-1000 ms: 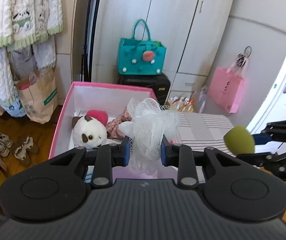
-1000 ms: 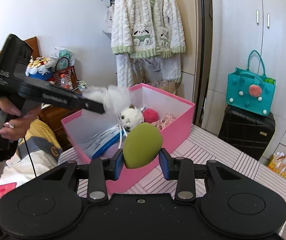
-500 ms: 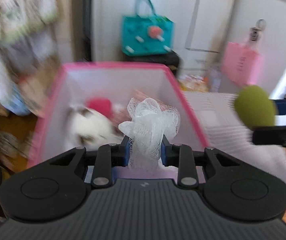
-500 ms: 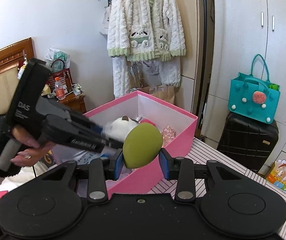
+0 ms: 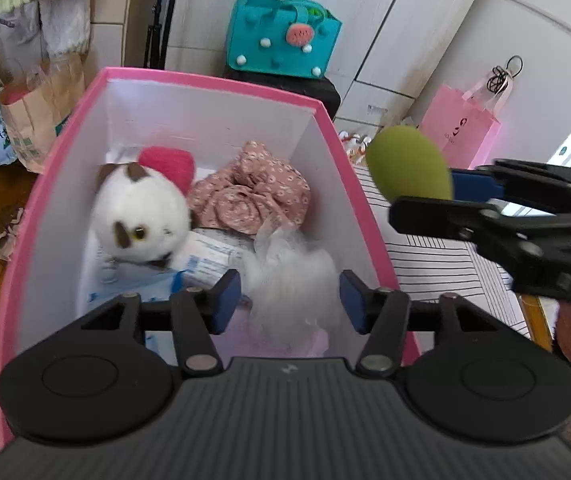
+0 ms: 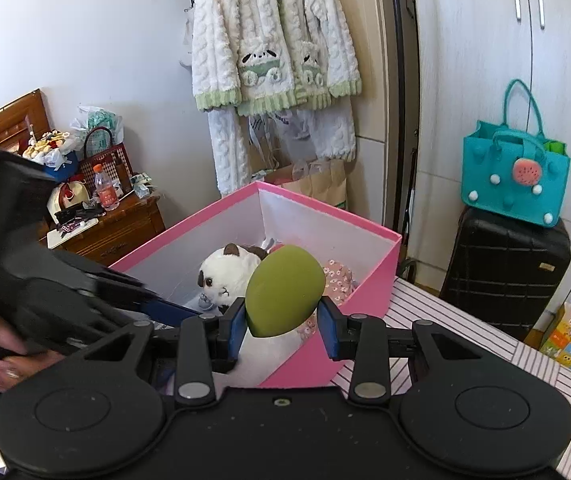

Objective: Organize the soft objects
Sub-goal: 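Lift the bath puff with the left gripper while the right carries the sponge over the box, then release the bath puff with the left gripper while the right drops the green sponge into the box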

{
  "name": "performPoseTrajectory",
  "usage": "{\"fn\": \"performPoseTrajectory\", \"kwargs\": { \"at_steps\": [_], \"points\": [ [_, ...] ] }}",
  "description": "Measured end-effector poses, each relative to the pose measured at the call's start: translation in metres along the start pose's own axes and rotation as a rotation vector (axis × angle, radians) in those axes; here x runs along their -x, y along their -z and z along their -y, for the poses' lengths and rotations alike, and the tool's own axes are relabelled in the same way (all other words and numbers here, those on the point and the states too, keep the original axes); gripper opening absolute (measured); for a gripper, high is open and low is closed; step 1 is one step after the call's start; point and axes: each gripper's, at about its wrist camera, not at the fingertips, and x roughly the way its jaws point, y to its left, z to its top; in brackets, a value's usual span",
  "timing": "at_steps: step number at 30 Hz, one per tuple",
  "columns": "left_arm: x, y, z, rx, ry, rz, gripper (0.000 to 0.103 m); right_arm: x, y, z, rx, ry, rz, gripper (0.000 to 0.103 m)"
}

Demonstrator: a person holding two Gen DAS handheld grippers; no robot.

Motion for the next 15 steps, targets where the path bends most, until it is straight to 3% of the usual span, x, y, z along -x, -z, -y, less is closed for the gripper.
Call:
{"fn": "performPoseTrajectory", "kwargs": {
  "at_steps": [9, 15],
  "points": [
    [0.036, 0.008, -0.020, 0.011, -0.106, 0.078, 0.062, -0.033, -0.005, -0.016, 0.024, -0.056, -0.052, 0.043],
    [0.044, 0.010, -0.026, 0.037, -0.124, 0.089, 0.064, -0.063, -0.007, -0.019, -0.002, -0.050, -0.109, 0.045]
  ]
}}
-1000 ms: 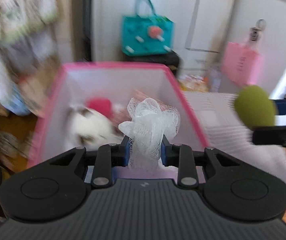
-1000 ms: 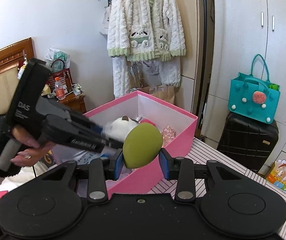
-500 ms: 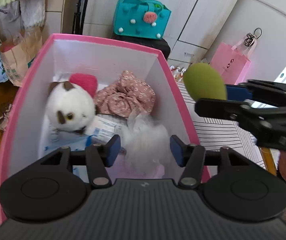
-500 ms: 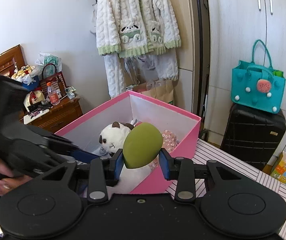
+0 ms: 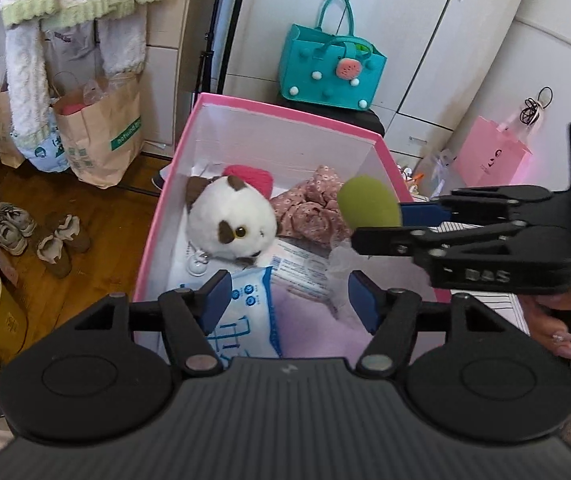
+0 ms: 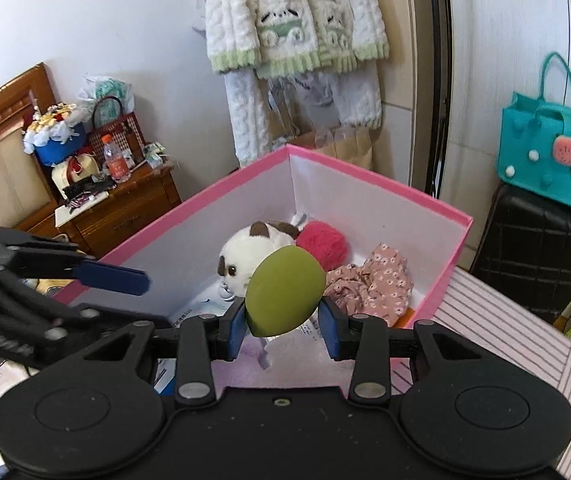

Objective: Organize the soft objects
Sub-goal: 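Release the bath puff with the left gripper while the right drops the green sponge into the box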

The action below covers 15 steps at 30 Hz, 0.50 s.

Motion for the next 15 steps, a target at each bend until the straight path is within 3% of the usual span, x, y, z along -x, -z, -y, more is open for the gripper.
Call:
{"fn": "performPoseTrajectory", "kwargs": {
  "at_steps": [5, 7, 12, 15],
  "points": [
    [0.007, 0.004, 0.000, 0.039, 0.011, 0.007, 0.065, -0.012, 0.000, 0.006, -0.037, -0.004, -0.012, 0.045],
    [0.013, 0.005, 0.003, 0.033, 0.012, 0.026, 0.066, -0.012, 0.001, 0.009, -0.068, -0.030, 0.000, 0.050],
    [0.021, 0.008, 0.005, 0.026, 0.004, 0.051, 0.070, 0.006, 0.005, 0.009, -0.084, -0.007, 0.045, 0.060],
    [0.024, 0.010, 0.005, 0.022, -0.012, 0.059, 0.071, 0.021, 0.011, 0.011, -0.097, 0.009, 0.070, 0.060]
  ]
}}
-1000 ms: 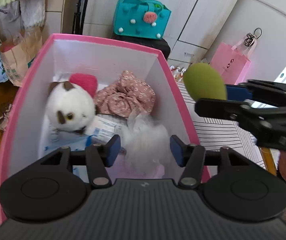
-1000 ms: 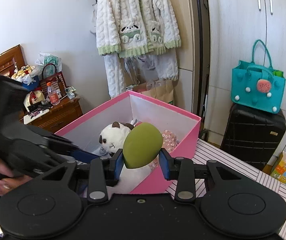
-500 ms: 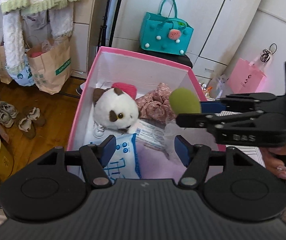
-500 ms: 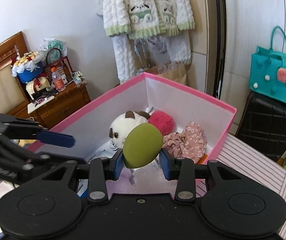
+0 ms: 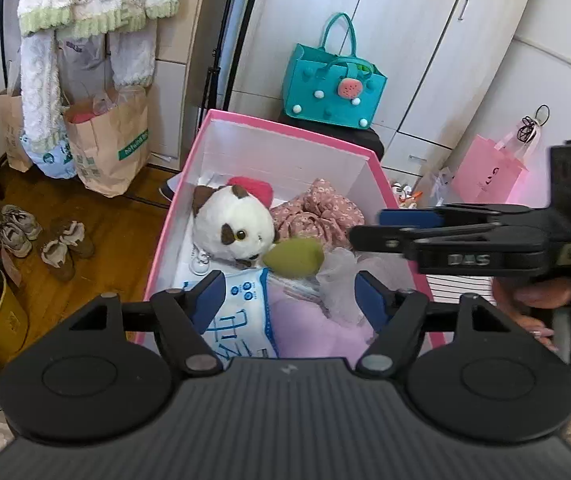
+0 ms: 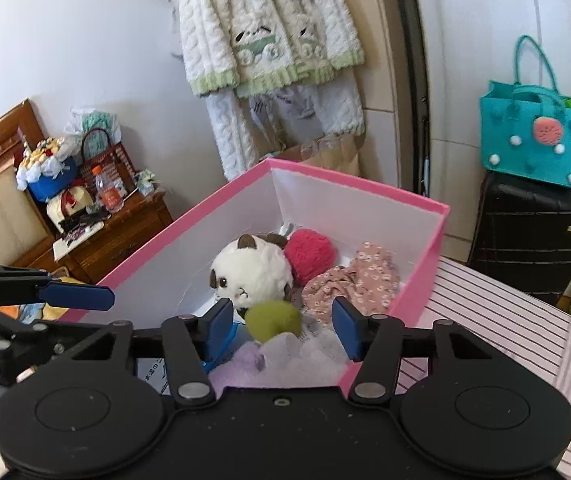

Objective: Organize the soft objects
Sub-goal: 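Release the bath puff with the left gripper while the right drops the green sponge into the box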

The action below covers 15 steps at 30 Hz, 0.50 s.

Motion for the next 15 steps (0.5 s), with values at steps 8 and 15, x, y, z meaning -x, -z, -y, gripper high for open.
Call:
{"fn": "performPoseTrajectory", "kwargs": {
  "at_steps": [8, 15],
  "points": [
    [0.001, 0.008, -0.004, -0.017, -0.061, -0.009, 0.072, 0.045, 0.018, -0.004, 0.002, 0.042, 0.050, 0.066],
    [0.019, 0.015, 0.013, -0.063, -0.073, 0.010, 0.076, 0.077, 0.028, -0.018, 0.021, 0.047, 0.076, 0.070]
  ]
}}
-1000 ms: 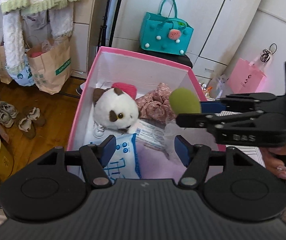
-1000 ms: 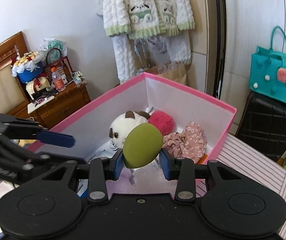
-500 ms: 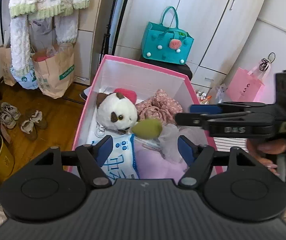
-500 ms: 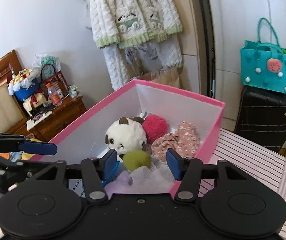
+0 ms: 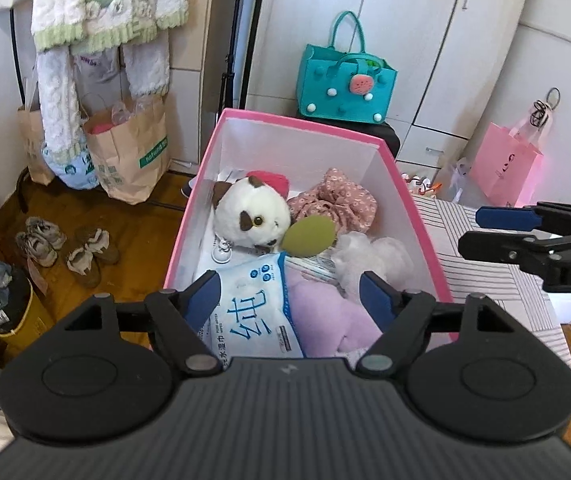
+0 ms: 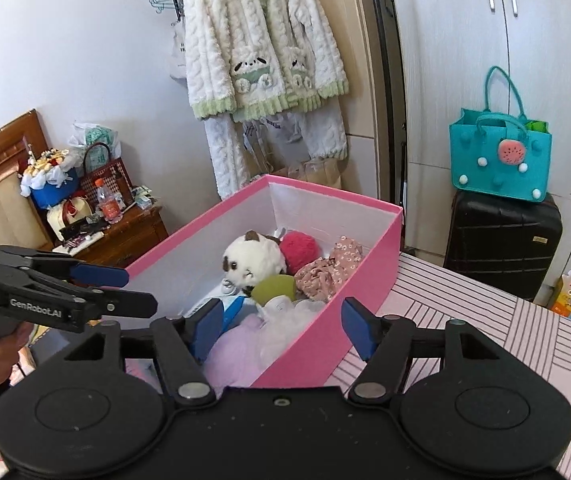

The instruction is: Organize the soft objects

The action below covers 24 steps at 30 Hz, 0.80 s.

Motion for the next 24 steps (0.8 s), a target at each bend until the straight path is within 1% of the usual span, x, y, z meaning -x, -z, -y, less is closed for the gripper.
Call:
{"fn": "performPoseTrajectory", "kwargs": {
  "at_steps": [3, 4, 5, 7, 8, 9, 10, 12, 15, 16, 17, 18, 20, 22, 24],
  "points": [
    [0.014, 0.003, 0.011, -0.041, -0.002, 0.017, 0.077, 0.017, 0.004, -0.008, 0.013, 0.004, 0.013, 0.073],
    [0.019, 0.003, 0.015, -0.054, -0.004, 0.022, 0.080, 0.022, 0.005, -0.011, 0.020, 0.011, 0.016, 0.074],
    [0.025, 0.004, 0.019, -0.067, -0.004, 0.026, 0.089, 0.028, 0.006, -0.014, 0.028, 0.020, 0.019, 0.075],
    [0.036, 0.005, 0.027, -0.090, 0.002, 0.043, 0.098, 0.040, 0.008, -0.022, 0.045, 0.034, 0.028, 0.079],
    [0.041, 0.006, 0.029, -0.099, 0.000, 0.053, 0.100, 0.045, 0.009, -0.023, 0.048, 0.039, 0.030, 0.081],
    [0.046, 0.007, 0.033, -0.111, -0.004, 0.057, 0.101, 0.051, 0.011, -0.025, 0.047, 0.045, 0.033, 0.086],
    [0.050, 0.008, 0.037, -0.125, -0.011, 0.055, 0.101, 0.057, 0.012, -0.027, 0.040, 0.050, 0.037, 0.096],
    [0.056, 0.010, 0.042, -0.145, -0.019, 0.044, 0.101, 0.069, 0.015, -0.028, 0.010, 0.079, 0.047, 0.103],
    [0.059, 0.015, 0.050, -0.154, -0.034, 0.023, 0.102, 0.084, 0.021, -0.033, -0.025, 0.208, 0.062, 0.103],
    [0.059, 0.016, 0.052, -0.151, -0.045, 0.013, 0.102, 0.089, 0.024, -0.035, -0.024, 0.257, 0.063, 0.103],
    [0.058, 0.017, 0.053, -0.144, -0.061, -0.004, 0.102, 0.092, 0.027, -0.036, -0.018, 0.288, 0.062, 0.103],
    [0.058, 0.018, 0.055, -0.140, -0.075, -0.020, 0.102, 0.097, 0.031, -0.036, -0.016, 0.309, 0.064, 0.103],
    [0.058, 0.019, 0.059, -0.144, -0.084, -0.035, 0.102, 0.106, 0.037, -0.033, -0.040, 0.316, 0.059, 0.103],
    [0.060, 0.021, 0.063, -0.152, -0.087, -0.033, 0.103, 0.113, 0.041, -0.029, -0.090, 0.310, 0.027, 0.103],
    [0.063, 0.023, 0.068, -0.152, -0.097, -0.028, 0.103, 0.122, 0.046, -0.025, -0.136, 0.330, 0.037, 0.103]
  ]
}}
